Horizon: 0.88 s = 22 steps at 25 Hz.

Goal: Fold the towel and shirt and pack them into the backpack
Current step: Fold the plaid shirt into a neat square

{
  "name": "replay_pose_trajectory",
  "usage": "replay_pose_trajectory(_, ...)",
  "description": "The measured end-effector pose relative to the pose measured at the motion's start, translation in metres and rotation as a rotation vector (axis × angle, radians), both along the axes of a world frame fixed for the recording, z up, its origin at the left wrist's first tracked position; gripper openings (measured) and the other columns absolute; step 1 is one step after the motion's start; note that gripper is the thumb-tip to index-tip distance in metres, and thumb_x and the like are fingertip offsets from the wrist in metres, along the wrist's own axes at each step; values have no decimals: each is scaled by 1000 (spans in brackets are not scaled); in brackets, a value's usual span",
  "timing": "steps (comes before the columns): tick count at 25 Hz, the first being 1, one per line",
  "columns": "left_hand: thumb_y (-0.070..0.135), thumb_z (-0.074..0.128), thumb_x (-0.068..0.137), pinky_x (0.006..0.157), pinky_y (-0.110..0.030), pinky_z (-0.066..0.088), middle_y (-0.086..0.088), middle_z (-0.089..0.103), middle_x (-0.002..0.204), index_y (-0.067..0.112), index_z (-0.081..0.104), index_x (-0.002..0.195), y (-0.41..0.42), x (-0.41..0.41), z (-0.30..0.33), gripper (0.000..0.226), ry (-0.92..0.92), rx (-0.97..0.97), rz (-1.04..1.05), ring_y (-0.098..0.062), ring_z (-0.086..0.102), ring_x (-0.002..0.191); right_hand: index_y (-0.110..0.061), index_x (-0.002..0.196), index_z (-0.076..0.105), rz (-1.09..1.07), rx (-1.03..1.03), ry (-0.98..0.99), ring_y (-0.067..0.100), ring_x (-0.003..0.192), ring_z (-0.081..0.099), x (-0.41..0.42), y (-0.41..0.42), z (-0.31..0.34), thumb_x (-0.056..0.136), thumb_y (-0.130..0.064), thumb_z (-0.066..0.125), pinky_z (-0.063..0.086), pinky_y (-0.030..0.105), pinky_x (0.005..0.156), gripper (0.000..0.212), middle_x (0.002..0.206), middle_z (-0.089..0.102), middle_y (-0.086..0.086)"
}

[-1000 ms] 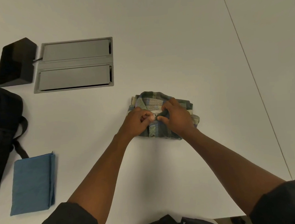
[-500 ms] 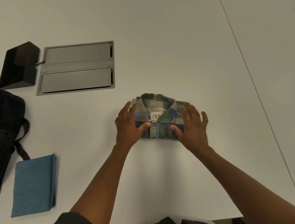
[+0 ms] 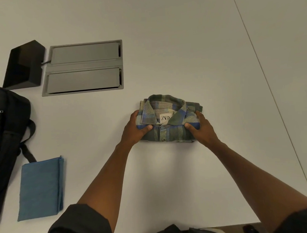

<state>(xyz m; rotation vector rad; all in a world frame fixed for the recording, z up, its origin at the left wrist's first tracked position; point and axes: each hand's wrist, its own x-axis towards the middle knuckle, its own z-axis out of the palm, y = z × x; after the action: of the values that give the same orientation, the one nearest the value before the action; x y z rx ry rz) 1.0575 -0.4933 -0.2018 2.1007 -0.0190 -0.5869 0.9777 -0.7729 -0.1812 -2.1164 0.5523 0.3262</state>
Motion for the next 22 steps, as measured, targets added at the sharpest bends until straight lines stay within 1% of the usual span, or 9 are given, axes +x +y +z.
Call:
replay_pose_trajectory(3, 36, 79, 81, 103, -42, 49, -2, 48, 145, 21, 28, 150, 17, -4, -1, 87, -2, -8, 25, -24, 52, 125, -16, 153, 27, 45, -10, 1, 30, 137, 40, 4, 14, -1, 89, -44, 66, 38, 42, 108, 80, 152, 41, 9)
replay_pose_trajectory(5, 36, 78, 81, 103, -44, 49, -3, 47, 147, 21, 25, 151, 36, -6, -1, 89, 3, -6, 58, -27, 52, 127, -16, 153, 27, 63, -8, -7, 30, 139, 39, 8, 33, 1, 90, -42, 66, 37, 42, 109, 79, 154, 39, 9)
replay_pose_trajectory(7, 35, 77, 83, 103, -42, 48, -5, 45, 149, 19, 22, 152, 60, -10, 1, 90, 5, 11, 105, -28, 50, 129, -16, 153, 27, 92, -15, -20, 31, 139, 39, 13, 59, 3, 89, -43, 66, 38, 42, 109, 79, 154, 38, 9)
replay_pose_trajectory(9, 36, 74, 85, 103, -43, 48, -8, 43, 149, 18, 20, 154, 85, -14, 5, 89, -17, 51, 168, -29, 48, 131, -16, 153, 27, 104, -26, -8, 32, 138, 40, 21, 88, 2, 89, -45, 66, 38, 43, 108, 80, 154, 39, 10)
replay_pose_trajectory(11, 40, 71, 87, 104, -47, 47, -11, 42, 149, 18, 18, 155, 115, -17, 8, 88, -47, 95, 235, -30, 46, 133, -17, 154, 27, 104, -14, 1, 33, 137, 41, 29, 120, 0, 89, -46, 66, 39, 45, 108, 81, 154, 38, 10)
replay_pose_trajectory(14, 41, 66, 91, 108, -47, 42, -11, 37, 153, 19, 18, 156, 168, -21, 11, 84, -93, 162, 263, -30, 39, 138, -19, 154, 26, 110, 14, 0, 34, 137, 42, 45, 173, -1, 88, -49, 65, 41, 47, 108, 82, 153, 39, 11)
replay_pose_trajectory(18, 30, 70, 90, 113, -43, 34, -10, 31, 157, 19, 15, 157, 231, -15, 13, 88, -98, 213, 235, -29, 32, 144, -19, 154, 25, 175, -9, -12, 35, 138, 40, 67, 232, -3, 88, -51, 64, 40, 47, 108, 83, 155, 37, 10)
replay_pose_trajectory(20, 24, 75, 86, 116, -44, 33, -8, 27, 159, 23, 11, 157, 255, -12, 15, 96, -95, 188, 274, -27, 28, 146, -18, 154, 25, 208, -16, -15, 34, 138, 40, 77, 258, -4, 89, -50, 64, 40, 45, 107, 82, 155, 37, 10)
replay_pose_trajectory(22, 18, 77, 83, 115, -42, 35, -7, 24, 160, 27, 8, 157, 276, -12, 17, 102, -94, 144, 326, -26, 27, 146, -18, 154, 25, 223, -6, -16, 34, 138, 40, 85, 282, -5, 89, -50, 64, 41, 45, 106, 82, 155, 37, 11)
